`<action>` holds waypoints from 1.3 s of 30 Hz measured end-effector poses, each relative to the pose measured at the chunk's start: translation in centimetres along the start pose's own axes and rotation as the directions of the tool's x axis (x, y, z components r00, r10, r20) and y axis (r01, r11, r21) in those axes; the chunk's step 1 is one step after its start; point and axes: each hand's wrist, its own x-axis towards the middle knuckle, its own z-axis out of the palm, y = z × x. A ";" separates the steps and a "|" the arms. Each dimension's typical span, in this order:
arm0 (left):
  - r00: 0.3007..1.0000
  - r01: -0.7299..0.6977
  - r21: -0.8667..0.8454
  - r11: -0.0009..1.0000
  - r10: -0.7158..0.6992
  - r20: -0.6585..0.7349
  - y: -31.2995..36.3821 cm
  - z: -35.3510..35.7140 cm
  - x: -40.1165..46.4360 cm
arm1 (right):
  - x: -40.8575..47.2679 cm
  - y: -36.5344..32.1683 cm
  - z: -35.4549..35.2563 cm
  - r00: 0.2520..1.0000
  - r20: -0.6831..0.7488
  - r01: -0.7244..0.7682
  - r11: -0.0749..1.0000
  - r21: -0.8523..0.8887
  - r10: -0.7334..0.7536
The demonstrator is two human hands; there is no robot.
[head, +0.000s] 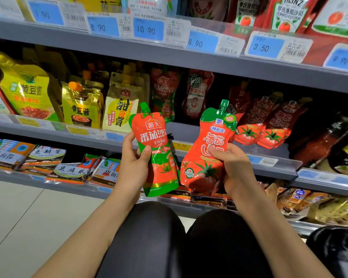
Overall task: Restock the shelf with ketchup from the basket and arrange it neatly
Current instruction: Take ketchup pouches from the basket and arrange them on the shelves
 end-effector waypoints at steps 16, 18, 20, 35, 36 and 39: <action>0.994 0.005 0.025 1.000 -0.008 0.111 -0.7 2.7 -0.2 | -0.9 1.7 -6.8 0.944 -0.315 -0.060 0.989 0.136 0.101; 0.995 0.001 0.020 1.000 -0.003 0.098 -0.7 3.1 -0.3 | -1.0 1.7 -7.3 0.941 -0.324 -0.053 0.987 0.150 0.100; 0.996 -0.009 0.020 1.000 0.007 0.092 -0.6 3.2 -0.4 | -1.1 1.9 -7.6 0.941 -0.321 -0.049 0.983 0.174 0.104; 0.982 -0.045 -0.017 0.999 0.047 0.183 0.1 5.5 0.3 | 3.5 -4.8 -10.5 0.879 -0.454 0.330 0.873 0.358 -0.146; 0.978 -0.045 -0.016 0.999 0.048 0.204 0.0 6.1 0.5 | 4.1 -5.4 -11.0 0.877 -0.454 0.328 0.887 0.324 -0.158; 0.963 -0.037 -0.022 0.999 0.041 0.268 -0.5 7.4 1.0 | 6.2 -6.6 -11.9 0.898 -0.398 0.326 0.890 0.319 -0.187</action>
